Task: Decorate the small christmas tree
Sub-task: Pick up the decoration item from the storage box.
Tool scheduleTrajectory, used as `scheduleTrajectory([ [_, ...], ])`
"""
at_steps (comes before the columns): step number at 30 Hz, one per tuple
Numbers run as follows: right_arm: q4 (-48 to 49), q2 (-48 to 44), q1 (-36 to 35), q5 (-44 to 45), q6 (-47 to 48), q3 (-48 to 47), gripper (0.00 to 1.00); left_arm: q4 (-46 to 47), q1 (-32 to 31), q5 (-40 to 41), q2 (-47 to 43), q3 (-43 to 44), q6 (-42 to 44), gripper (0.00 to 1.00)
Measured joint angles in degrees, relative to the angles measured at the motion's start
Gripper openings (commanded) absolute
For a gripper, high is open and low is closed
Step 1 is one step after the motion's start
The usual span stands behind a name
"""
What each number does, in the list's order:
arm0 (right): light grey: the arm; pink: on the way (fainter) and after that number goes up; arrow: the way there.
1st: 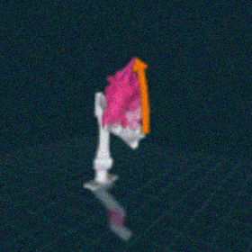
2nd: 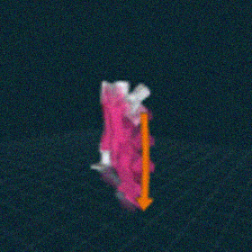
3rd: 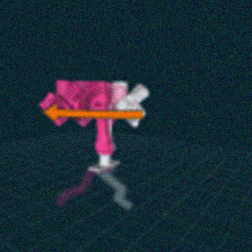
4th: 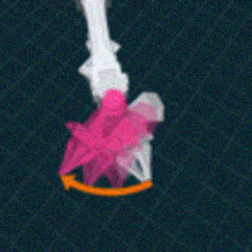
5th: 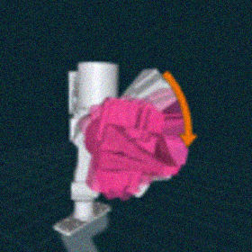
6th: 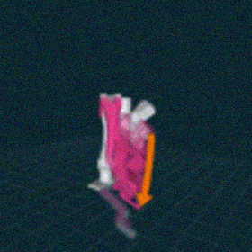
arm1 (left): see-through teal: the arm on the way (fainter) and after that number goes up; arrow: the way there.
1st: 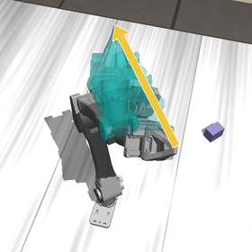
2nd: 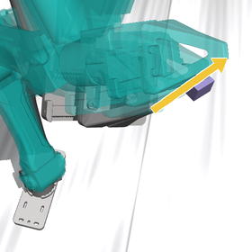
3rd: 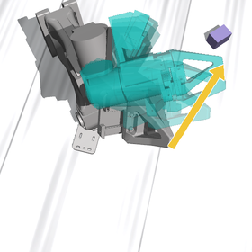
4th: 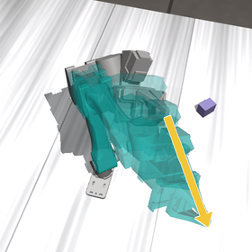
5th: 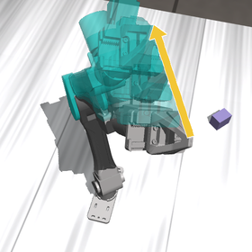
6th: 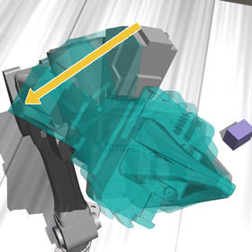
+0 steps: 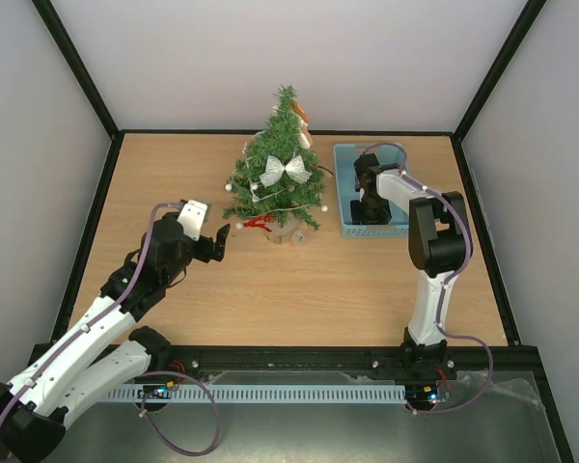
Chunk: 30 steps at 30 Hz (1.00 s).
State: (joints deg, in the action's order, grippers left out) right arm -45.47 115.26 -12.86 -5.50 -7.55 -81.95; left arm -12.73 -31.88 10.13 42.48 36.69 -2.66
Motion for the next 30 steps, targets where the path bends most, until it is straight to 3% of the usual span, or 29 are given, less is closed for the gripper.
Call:
scheduleTrajectory([
  [7, -3.48, 4.02, 0.24, 0.55, 0.98, -7.58, 0.37, 0.0, 0.0, 0.0, -0.35, -0.02, 0.15, 0.99],
  [13, -5.99, 4.94, 0.44, -2.58, 0.33, -14.21, 0.37, 0.02, 0.0, -0.24, -0.35, -0.02, 0.17, 0.99],
  [23, -14.99, 4.63, 0.5, -2.89, -3.76, -12.26, 0.42, 0.11, -0.11, -1.53, -1.07, -0.07, 0.37, 0.99],
  [30, -16.48, 4.63, 0.98, -3.37, -5.16, -11.5, 0.4, 0.17, -1.31, -1.29, -2.84, -0.44, 0.79, 0.99],
])
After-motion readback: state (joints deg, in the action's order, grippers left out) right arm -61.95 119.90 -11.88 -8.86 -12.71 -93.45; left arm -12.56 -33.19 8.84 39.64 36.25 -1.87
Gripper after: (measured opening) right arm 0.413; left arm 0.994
